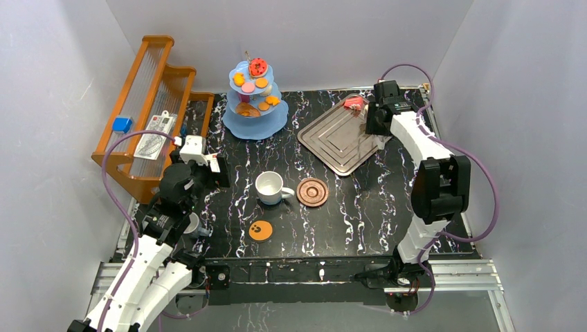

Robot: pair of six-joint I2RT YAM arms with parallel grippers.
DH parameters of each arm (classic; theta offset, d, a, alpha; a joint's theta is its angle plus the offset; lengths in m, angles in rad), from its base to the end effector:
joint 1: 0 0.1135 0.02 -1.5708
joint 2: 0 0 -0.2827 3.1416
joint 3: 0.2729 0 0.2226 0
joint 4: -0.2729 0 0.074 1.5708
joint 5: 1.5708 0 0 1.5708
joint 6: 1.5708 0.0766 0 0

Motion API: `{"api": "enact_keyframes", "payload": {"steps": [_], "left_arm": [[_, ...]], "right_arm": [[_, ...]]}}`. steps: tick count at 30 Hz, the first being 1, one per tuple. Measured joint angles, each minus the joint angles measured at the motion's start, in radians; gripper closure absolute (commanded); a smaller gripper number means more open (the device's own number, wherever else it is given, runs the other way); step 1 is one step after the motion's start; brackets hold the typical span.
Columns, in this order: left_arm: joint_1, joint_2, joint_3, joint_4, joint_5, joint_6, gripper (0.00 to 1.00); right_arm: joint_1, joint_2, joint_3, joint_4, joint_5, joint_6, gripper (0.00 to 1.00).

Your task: Serve the afternoon tea

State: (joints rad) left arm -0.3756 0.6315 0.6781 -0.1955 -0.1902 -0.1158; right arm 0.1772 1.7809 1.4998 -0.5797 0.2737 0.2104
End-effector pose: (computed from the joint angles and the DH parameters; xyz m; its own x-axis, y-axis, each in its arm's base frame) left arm 0.1455 -0.0418 0.3282 -0.1586 -0.0594 -0.9856 0.1691 0.9818 -0.0864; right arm 0.3953 0.0497 0.2761 -0.7292 0.0737 -0.6803 0.1596 0.9851 -0.0643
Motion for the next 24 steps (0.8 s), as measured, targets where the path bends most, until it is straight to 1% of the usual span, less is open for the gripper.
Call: {"api": "enact_keyframes", "payload": {"steps": [7, 13, 21, 24], "left_arm": [[0.0, -0.003, 0.0, 0.0, 0.008, 0.0, 0.02], [0.0, -0.009, 0.0, 0.0, 0.011, 0.0, 0.02], [0.0, -0.016, 0.0, 0.0, 0.007, 0.0, 0.02], [0.0, -0.02, 0.0, 0.0, 0.003, 0.0, 0.02]], "right_arm": [[0.023, -0.011, 0.002, -0.053, -0.004, 0.0, 0.55], [0.078, -0.066, 0.002, -0.063, -0.039, 0.011, 0.56], [0.217, -0.084, 0.002, -0.024, -0.064, 0.026, 0.55], [0.284, -0.084, 0.0, 0.023, -0.075, 0.027, 0.55]]}}
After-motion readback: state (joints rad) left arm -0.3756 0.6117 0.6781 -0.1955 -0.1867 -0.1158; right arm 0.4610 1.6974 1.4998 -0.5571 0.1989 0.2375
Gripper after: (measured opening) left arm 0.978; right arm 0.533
